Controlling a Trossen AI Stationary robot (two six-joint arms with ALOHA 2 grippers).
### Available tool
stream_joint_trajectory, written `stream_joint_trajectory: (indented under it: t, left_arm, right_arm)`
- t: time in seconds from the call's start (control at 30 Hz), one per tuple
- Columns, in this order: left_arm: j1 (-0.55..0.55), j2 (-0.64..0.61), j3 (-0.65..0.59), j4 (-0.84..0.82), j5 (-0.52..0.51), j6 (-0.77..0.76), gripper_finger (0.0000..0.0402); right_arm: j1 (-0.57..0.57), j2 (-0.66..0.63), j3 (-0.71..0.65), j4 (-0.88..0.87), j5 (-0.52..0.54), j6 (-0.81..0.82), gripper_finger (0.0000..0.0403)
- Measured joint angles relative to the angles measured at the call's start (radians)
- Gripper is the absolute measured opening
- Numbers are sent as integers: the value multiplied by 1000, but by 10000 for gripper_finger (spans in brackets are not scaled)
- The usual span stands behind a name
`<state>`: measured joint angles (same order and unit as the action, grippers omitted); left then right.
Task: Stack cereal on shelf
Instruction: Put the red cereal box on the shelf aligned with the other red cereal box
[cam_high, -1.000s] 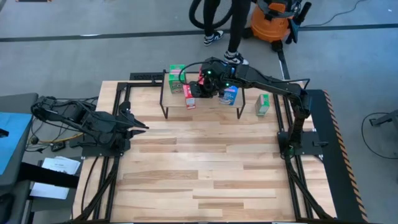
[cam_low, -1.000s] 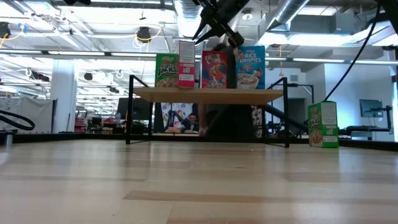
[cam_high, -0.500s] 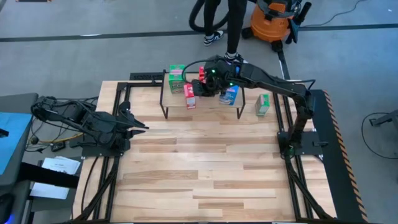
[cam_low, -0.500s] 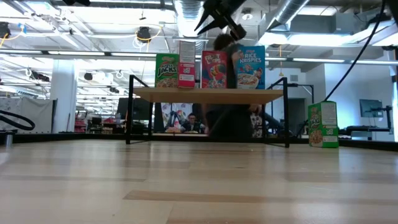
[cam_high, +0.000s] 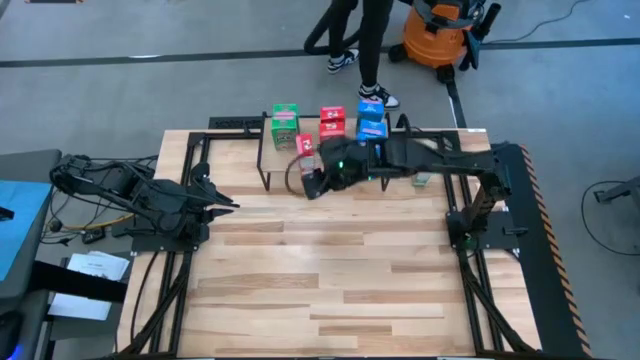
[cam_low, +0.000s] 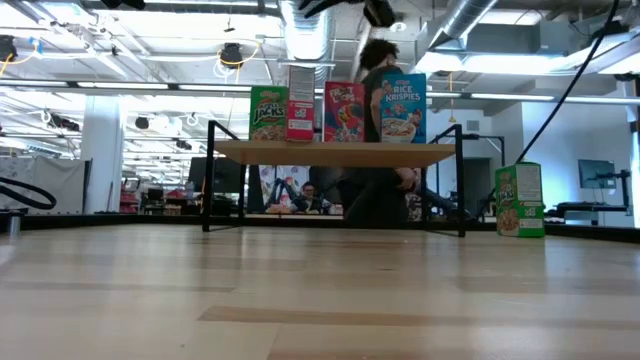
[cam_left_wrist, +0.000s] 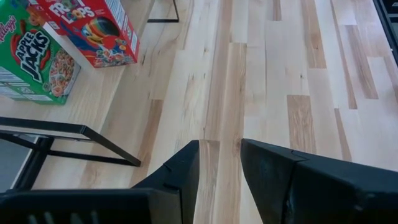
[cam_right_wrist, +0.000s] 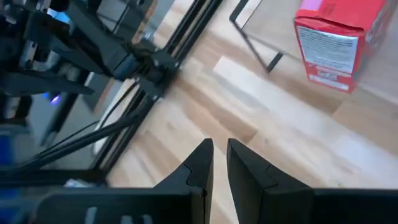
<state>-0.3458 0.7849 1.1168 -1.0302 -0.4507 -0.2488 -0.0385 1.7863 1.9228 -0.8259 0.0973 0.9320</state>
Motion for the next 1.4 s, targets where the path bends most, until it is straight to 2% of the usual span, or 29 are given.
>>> stream_joint_trajectory:
  t: [0.17,0.37,0.63,0.8,1.07,1.33,1.4]
  left_arm:
    - [0,0,0,0,0,0,108]
    - [0,0,0,0,0,-1,108]
    - [0,0,0,0,0,-39,108]
    - [0,0,0,-10,0,-46,108]
    - [0,0,0,-31,-12,47,108]
    - [0,-5,0,-60,-17,80,108]
    - [0,-15,0,-70,-17,80,108]
  right_arm:
    - [103,0,0,-2,248,1,73]
    - [189,-1,-36,53,394,7,72]
    - [246,2,-201,267,431,51,72]
    - [262,1,-285,402,499,62,72]
    - [253,2,-402,572,610,60,72]
    - [251,4,-493,786,647,38,72]
    - [251,38,-490,872,649,8,72]
